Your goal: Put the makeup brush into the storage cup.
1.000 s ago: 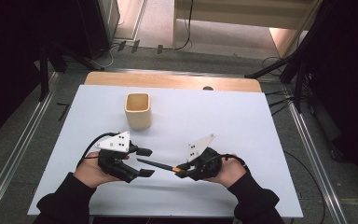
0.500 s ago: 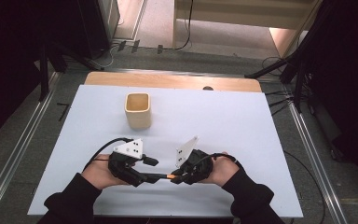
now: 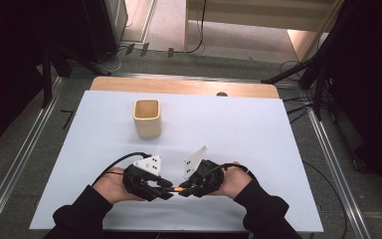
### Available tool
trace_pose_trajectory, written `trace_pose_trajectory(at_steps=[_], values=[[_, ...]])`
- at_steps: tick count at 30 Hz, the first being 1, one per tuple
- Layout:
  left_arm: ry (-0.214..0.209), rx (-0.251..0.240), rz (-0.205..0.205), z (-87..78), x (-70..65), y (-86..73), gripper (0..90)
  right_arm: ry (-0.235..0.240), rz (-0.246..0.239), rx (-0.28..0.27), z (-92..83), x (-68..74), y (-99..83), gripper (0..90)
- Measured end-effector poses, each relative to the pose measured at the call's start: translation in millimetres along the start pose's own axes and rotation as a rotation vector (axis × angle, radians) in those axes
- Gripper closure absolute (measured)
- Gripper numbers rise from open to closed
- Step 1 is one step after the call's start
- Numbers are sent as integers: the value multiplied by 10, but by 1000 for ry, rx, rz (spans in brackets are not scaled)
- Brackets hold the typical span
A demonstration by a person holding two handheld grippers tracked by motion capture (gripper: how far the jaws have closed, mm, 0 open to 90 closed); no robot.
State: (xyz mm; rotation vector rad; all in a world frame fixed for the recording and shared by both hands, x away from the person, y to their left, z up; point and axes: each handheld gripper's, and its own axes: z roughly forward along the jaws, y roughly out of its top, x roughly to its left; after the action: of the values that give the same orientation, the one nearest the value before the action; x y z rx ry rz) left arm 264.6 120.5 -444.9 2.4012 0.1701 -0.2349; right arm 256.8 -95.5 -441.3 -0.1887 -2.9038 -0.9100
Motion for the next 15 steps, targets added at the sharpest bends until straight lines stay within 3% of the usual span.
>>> trace_pose_trajectory(at_steps=[6, 15], values=[[6, 23, 14, 13, -11, 5, 752, 6, -3, -3, 20, 9, 9, 772], [4, 27, 34, 13, -19, 5, 779, 7, -11, -14, 6, 8, 10, 772]])
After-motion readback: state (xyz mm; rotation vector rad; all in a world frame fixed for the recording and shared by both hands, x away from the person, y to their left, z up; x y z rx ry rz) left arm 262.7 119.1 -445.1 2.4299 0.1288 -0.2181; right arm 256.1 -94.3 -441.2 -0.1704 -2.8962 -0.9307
